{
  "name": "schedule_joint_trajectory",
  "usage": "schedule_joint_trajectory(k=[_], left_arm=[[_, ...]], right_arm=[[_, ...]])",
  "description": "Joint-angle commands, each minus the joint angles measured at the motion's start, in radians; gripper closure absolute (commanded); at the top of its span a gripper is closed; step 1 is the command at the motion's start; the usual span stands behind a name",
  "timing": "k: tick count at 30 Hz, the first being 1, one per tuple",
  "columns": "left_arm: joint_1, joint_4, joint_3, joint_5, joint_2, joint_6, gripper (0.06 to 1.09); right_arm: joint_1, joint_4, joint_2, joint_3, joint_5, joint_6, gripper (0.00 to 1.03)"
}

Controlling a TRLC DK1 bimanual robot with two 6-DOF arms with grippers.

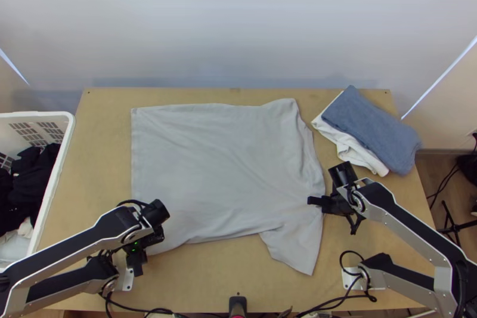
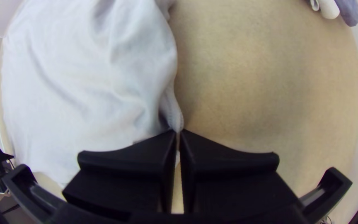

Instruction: Fold the t-shirt

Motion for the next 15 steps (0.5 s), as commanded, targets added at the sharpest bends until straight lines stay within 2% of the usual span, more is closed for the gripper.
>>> schedule_joint_trajectory(k=[1, 8, 11, 13, 15], left_arm=[[0.016, 0.133, -0.034, -0.006, -0.040, 0.003, 1.05], [0.243, 0.223, 0.124, 0.011, -0.152, -0.029, 1.05], [0.389, 0.272, 0.198, 0.029, -0.139, -0.052, 1.05], [0.493, 0.302, 0.240, 0.078, -0.113, -0.083, 1.05], [0.595, 0.305, 0.276, 0.118, -0.087, -0.128, 1.05]], right_arm=[[0.002, -0.009, -0.024, 0.001, 0.000, -0.005, 1.00], [-0.003, -0.032, -0.204, 0.085, -0.002, -0.019, 1.00], [-0.041, -0.017, -0.216, 0.150, -0.002, -0.058, 1.00], [-0.084, -0.006, -0.215, 0.194, -0.069, -0.112, 1.00], [-0.101, 0.037, -0.207, 0.237, -0.080, -0.124, 1.00]])
